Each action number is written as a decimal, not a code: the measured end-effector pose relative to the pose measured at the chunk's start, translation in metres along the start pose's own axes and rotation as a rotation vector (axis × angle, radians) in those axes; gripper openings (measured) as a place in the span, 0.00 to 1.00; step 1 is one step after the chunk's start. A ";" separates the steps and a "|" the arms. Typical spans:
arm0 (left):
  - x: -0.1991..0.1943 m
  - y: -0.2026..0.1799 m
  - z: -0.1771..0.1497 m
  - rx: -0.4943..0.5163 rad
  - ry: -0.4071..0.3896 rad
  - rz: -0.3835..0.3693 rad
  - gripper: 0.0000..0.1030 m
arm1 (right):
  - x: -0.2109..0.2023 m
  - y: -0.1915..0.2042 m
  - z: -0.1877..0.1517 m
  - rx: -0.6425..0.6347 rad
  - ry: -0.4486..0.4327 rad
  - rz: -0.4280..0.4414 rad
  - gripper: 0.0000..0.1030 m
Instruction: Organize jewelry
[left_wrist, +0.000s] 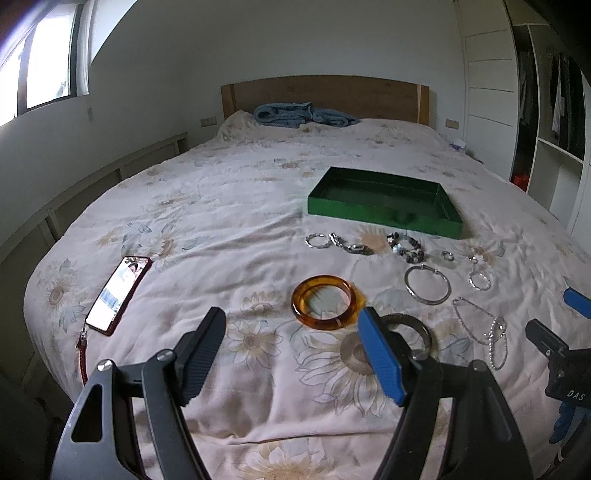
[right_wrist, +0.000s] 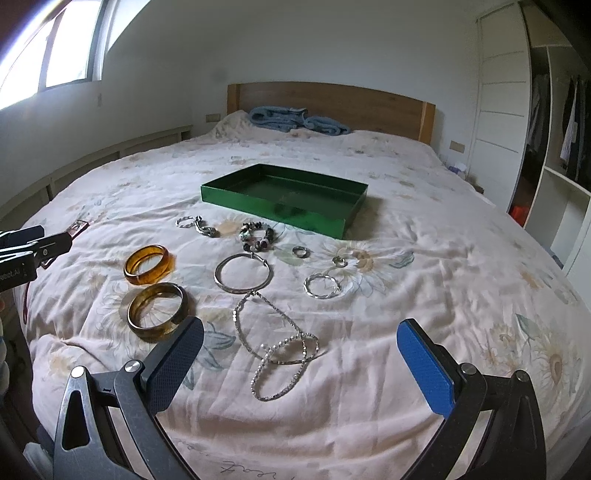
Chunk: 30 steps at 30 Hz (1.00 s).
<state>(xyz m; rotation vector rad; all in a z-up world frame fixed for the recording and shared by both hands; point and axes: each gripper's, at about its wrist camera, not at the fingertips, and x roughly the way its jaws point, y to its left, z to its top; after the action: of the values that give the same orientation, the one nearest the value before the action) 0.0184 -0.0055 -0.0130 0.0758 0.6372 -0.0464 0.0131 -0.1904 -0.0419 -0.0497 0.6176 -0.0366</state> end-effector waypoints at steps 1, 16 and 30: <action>0.002 0.000 0.000 0.001 0.006 -0.002 0.70 | 0.001 0.000 0.000 0.002 0.004 0.001 1.00; 0.044 -0.003 -0.011 -0.035 0.156 -0.119 0.70 | 0.030 -0.003 -0.008 0.027 0.122 0.072 0.93; 0.105 -0.042 -0.023 0.002 0.347 -0.206 0.69 | 0.091 0.001 -0.015 -0.012 0.288 0.182 0.72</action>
<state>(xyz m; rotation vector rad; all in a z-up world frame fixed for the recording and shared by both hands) 0.0862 -0.0474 -0.0968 0.0199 0.9900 -0.2369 0.0782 -0.1940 -0.1066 0.0003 0.9082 0.1384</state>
